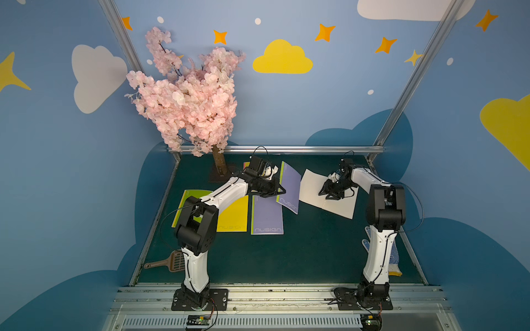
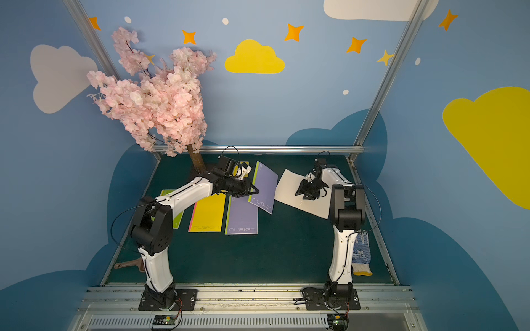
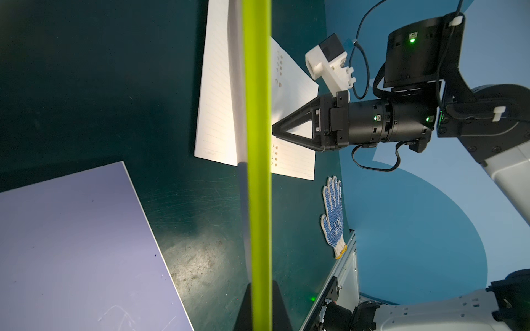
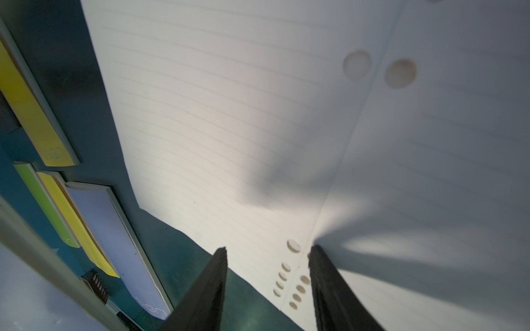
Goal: Close the notebook
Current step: Move the notebook to the center of the board.
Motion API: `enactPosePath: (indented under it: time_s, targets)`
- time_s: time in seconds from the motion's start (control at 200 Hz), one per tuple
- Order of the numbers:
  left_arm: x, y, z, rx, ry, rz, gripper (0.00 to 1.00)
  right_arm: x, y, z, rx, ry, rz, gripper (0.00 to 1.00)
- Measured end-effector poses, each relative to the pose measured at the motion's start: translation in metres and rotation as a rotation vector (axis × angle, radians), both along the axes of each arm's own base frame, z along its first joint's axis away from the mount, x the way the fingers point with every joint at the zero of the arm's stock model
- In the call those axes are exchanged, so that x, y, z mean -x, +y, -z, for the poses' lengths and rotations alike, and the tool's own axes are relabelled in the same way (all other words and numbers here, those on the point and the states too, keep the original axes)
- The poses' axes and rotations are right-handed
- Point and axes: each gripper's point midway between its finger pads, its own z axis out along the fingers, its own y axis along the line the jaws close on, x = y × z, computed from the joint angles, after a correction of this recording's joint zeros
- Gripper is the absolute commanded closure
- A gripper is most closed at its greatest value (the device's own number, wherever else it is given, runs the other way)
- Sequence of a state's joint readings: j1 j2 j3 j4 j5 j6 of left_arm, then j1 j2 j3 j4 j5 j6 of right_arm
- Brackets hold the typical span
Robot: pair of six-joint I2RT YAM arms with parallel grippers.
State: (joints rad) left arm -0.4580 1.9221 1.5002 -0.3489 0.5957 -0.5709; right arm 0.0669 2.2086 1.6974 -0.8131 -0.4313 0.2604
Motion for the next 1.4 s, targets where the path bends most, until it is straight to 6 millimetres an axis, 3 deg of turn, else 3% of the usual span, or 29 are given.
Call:
enactPosePath:
  time_s: [0.871,1.402]
  targets:
    - [-0.016,0.012,-0.013,0.032,-0.023,-0.027,0.97,0.011,0.005,0.003,0.010,-0.004,-0.047,0.52]
    - [-0.042,-0.002,-0.015,0.091,-0.034,-0.025,0.97,0.061,0.020,0.003,-0.020,0.078,-0.087,0.52]
